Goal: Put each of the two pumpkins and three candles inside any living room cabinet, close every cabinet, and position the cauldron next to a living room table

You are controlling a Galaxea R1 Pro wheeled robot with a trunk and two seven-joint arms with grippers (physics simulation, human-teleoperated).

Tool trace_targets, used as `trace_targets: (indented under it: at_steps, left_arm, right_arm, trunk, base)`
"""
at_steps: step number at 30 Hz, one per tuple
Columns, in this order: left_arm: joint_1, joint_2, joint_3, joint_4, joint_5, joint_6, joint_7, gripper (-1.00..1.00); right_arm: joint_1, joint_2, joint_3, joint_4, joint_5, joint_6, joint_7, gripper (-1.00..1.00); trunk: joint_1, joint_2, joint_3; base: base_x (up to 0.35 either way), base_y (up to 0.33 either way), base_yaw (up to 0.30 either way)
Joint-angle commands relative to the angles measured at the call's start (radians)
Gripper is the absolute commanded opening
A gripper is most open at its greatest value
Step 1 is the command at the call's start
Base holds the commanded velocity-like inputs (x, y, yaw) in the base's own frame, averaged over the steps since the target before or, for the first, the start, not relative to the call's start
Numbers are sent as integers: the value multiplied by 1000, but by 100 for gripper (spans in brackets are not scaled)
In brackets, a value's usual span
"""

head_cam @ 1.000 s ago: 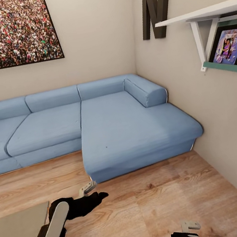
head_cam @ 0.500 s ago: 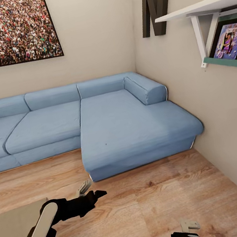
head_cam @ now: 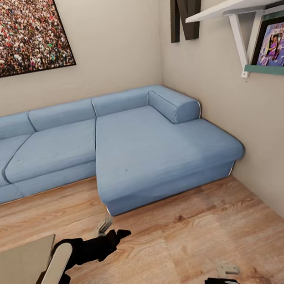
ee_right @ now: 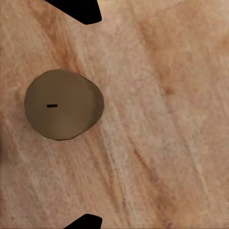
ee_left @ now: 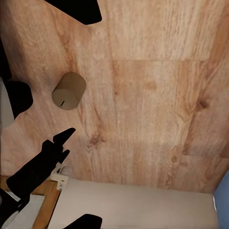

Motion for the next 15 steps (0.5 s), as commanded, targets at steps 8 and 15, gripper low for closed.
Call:
trace_targets:
  at_steps: [8,15]
  left_arm:
    - [-1,1,-6,-1,10,0,11,100]
    - [-1,0,-6,-1,10,-1,11,100]
  right_arm:
    - [-1,0,11,-1,-4,-17,-4,100]
    - [0,0,9,0,-6,-8,-5,100]
  trunk:
    - [19,-35,-17]
    - [19,-35,-17]
  base:
    - [0,0,0]
    - [0,0,0]
